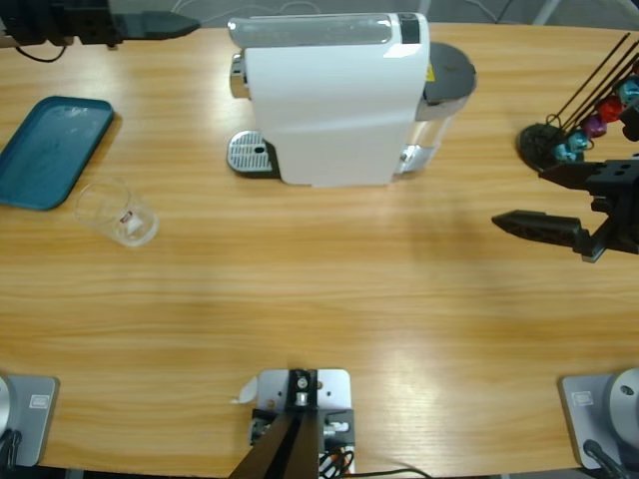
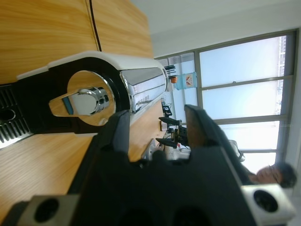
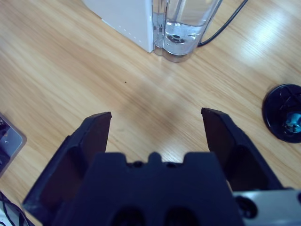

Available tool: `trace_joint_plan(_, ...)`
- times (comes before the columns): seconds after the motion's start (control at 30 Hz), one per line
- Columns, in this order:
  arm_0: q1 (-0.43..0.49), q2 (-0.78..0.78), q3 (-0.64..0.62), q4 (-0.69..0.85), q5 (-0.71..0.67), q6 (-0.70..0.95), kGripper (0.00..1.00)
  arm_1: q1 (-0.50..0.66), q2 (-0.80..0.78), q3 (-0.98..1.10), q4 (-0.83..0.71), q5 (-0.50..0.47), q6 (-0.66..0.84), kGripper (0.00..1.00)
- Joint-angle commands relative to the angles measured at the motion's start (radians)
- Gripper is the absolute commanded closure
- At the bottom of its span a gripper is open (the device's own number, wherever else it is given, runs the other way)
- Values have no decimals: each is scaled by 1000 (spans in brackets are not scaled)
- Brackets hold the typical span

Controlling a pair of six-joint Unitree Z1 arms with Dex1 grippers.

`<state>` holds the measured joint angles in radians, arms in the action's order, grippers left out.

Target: Pour coffee

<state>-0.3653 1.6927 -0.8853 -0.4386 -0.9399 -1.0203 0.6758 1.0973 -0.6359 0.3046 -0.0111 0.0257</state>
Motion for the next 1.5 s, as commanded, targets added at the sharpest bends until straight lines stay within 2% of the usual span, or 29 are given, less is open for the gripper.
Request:
trace_joint_plan(0.03,-34,92,20,-45,-21,-28,515,11,-8,4,18,-21,13,161)
trace_joint_plan(0.83,-66,146,-46,-66,-8,-47,522,11,-11,4,21,-21,13,162)
trace_joint_plan(0.87,-66,144,-48,-66,-10,-47,586,11,-10,4,21,-21,13,164)
trace_joint_plan(0.97,-63,136,-53,-66,-11,-47,992,11,-10,4,21,-21,13,165)
trace_joint_plan(1.1,-56,131,-57,-66,-15,-44,1000,11,-7,3,22,-21,13,167)
trace_joint_plan(1.17,-56,132,-61,-66,-19,-41,1000,11,-7,2,22,-20,13,207)
trace_joint_plan(1.5,-63,121,-117,-58,-45,-44,1000,11,-5,2,22,-20,13,211)
